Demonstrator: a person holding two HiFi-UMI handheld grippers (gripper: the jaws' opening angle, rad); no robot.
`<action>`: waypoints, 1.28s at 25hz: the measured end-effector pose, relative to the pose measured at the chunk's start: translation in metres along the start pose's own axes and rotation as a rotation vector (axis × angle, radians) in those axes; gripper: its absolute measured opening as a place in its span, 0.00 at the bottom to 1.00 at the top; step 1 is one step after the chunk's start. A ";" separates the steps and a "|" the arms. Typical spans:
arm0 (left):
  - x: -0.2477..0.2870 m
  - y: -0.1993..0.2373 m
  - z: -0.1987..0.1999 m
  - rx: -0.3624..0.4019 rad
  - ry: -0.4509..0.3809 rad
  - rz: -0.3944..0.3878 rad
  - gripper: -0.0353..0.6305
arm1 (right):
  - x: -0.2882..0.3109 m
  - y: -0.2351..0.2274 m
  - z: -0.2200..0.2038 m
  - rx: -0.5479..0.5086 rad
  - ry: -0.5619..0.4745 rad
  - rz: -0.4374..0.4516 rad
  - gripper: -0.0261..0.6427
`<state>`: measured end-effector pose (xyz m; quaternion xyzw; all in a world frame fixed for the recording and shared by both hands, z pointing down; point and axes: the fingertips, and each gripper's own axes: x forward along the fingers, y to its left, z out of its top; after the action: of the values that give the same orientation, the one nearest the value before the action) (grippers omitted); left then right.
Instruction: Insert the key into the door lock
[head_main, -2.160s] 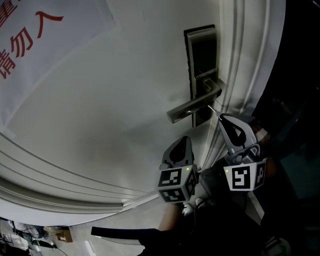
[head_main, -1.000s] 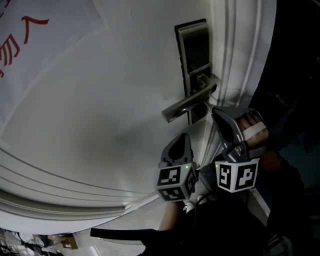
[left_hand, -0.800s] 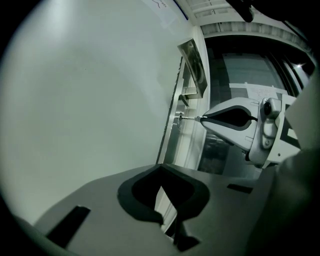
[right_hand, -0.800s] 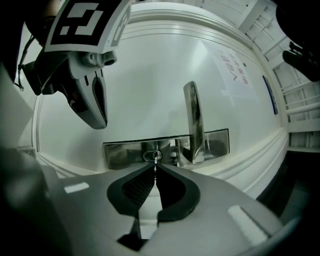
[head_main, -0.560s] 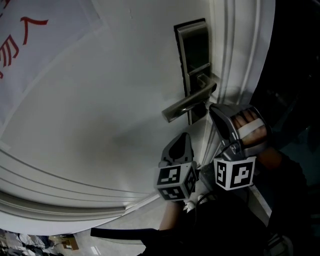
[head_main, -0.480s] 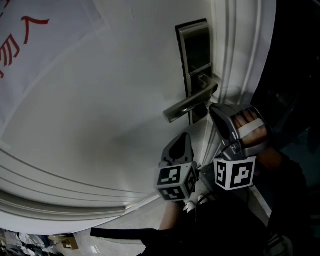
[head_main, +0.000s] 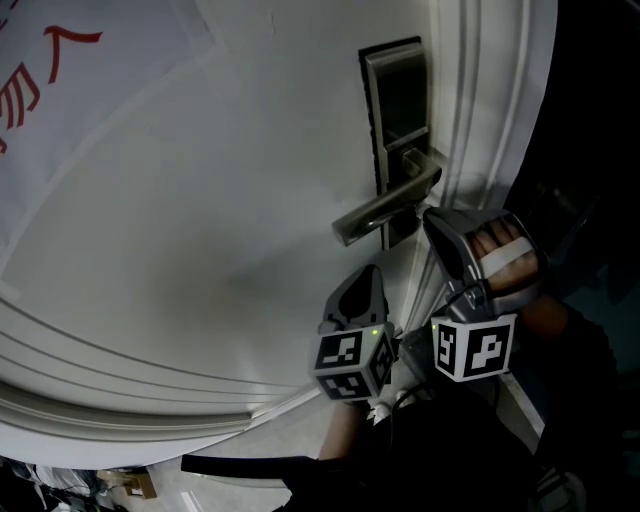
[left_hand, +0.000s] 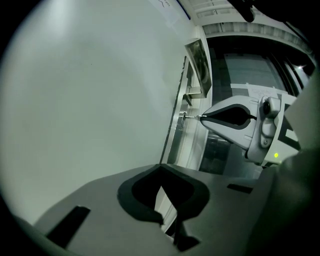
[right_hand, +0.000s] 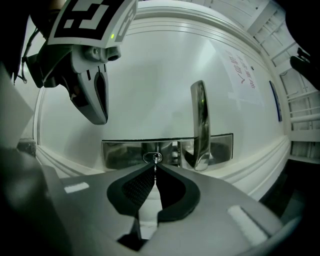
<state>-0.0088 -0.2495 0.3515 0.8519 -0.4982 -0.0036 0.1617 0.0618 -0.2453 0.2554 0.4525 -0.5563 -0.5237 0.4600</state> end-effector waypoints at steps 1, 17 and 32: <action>0.001 0.001 0.001 0.004 -0.008 0.001 0.05 | 0.000 0.000 0.000 -0.001 -0.001 0.000 0.06; 0.003 -0.004 -0.001 -0.007 0.022 -0.016 0.05 | 0.003 0.000 0.000 -0.007 -0.005 -0.003 0.06; 0.002 0.001 0.000 -0.012 0.013 -0.006 0.05 | 0.004 0.000 0.001 -0.011 -0.007 0.000 0.06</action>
<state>-0.0089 -0.2519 0.3525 0.8523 -0.4947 -0.0014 0.1698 0.0603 -0.2494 0.2558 0.4484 -0.5549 -0.5282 0.4605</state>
